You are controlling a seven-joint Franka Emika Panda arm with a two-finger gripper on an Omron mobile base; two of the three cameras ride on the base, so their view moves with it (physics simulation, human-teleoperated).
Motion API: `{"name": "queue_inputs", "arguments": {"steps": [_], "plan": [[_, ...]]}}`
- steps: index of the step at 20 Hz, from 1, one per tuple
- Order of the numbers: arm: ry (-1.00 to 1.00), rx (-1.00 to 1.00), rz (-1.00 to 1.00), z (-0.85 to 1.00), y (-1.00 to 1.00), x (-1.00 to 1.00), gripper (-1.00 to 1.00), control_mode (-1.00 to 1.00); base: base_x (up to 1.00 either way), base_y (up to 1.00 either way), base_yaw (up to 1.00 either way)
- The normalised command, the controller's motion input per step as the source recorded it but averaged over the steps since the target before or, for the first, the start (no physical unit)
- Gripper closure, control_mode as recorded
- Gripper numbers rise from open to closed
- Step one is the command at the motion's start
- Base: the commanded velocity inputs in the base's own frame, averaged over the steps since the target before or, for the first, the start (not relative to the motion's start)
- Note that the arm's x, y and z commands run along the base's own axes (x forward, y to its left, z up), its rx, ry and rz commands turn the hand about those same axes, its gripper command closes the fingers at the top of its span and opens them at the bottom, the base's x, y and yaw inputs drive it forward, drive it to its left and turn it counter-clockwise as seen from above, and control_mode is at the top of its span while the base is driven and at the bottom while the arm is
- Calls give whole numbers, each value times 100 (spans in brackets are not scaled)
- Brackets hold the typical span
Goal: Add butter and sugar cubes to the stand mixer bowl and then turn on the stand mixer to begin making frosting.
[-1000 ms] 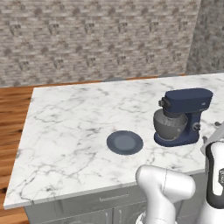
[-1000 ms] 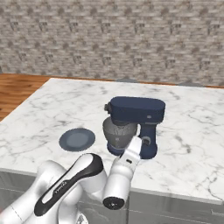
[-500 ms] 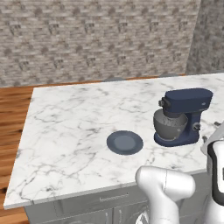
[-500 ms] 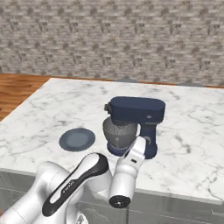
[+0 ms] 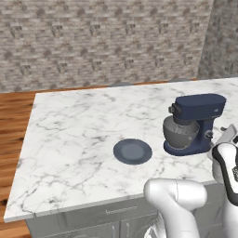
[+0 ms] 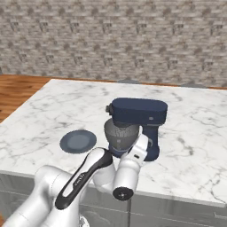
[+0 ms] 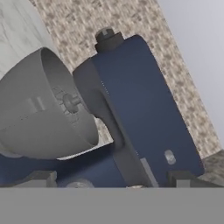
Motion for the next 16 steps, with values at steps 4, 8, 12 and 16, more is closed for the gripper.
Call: {"name": "queue_inputs", "arguments": {"steps": [4,8,12,16], "plan": [[0,0,0,-17,-15,15,-100,-100,0,0,0],[0,0,0,-17,-21,7,-100,-100,0,0,0],[0,0,0,-17,-19,9,-100,-100,0,0,0],[0,0,0,-14,-12,17,-100,-100,0,0,0]]}}
